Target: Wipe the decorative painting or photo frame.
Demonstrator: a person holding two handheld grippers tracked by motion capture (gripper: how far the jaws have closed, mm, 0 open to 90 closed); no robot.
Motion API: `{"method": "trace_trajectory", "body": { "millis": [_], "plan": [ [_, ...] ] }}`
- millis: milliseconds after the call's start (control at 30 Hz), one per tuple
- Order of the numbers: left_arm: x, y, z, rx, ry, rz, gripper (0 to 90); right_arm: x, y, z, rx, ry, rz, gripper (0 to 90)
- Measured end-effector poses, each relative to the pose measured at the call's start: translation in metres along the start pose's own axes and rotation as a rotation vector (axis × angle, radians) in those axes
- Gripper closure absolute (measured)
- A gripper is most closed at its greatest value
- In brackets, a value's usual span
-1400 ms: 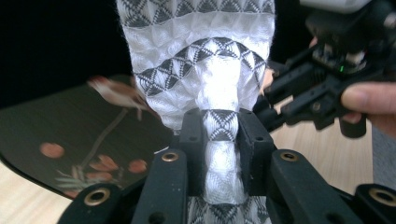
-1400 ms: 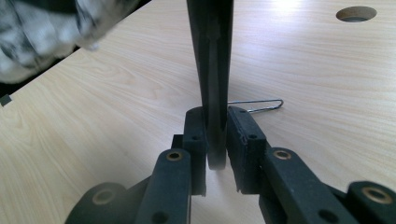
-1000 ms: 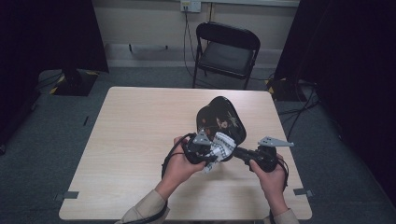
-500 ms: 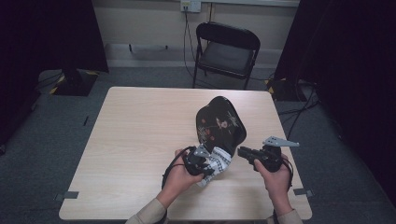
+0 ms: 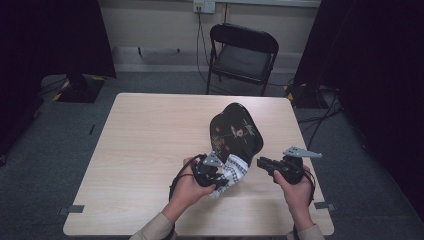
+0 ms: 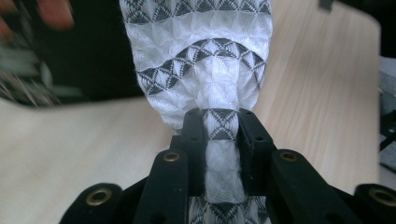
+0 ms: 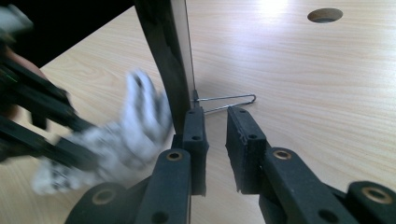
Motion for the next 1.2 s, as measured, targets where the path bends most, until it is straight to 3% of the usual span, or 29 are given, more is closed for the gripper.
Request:
{"method": "trace_trajectory", "body": {
  "millis": [133, 333, 467, 567, 900, 1200],
  "plan": [
    [-0.023, 0.009, -0.03, 0.024, 0.071, 0.004, 75.2, 0.004, -0.001, 0.003, -0.006, -0.018, 0.0, 78.1],
    [-0.045, 0.021, -0.07, 0.067, 0.132, 0.001, 75.3, 0.009, -0.004, 0.005, -0.019, -0.039, -0.002, 78.1],
    [-0.049, 0.029, -0.09, 0.092, 0.154, 0.0, 75.2, 0.013, -0.008, 0.006, -0.026, -0.05, -0.009, 78.1],
    [-0.045, 0.033, -0.097, 0.105, 0.143, -0.001, 75.2, 0.015, -0.009, 0.006, -0.031, -0.054, -0.01, 78.1],
    [-0.027, 0.032, -0.087, 0.107, 0.1, 0.003, 75.2, 0.015, -0.01, 0.004, -0.033, -0.046, -0.014, 78.1],
    [-0.014, 0.022, -0.057, 0.081, 0.049, -0.004, 75.1, 0.014, -0.011, 0.004, -0.033, -0.048, -0.014, 78.1]
  ]
}}
Point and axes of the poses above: each handheld gripper's, and its own axes: x roughly forward along the jaws, z roughly out of its underside, y roughly to its right, the point moved 7 cm from there along x, roughly forward along the jaws, and after that the axes turned 14 degrees about -x, right-handed, at the moved point
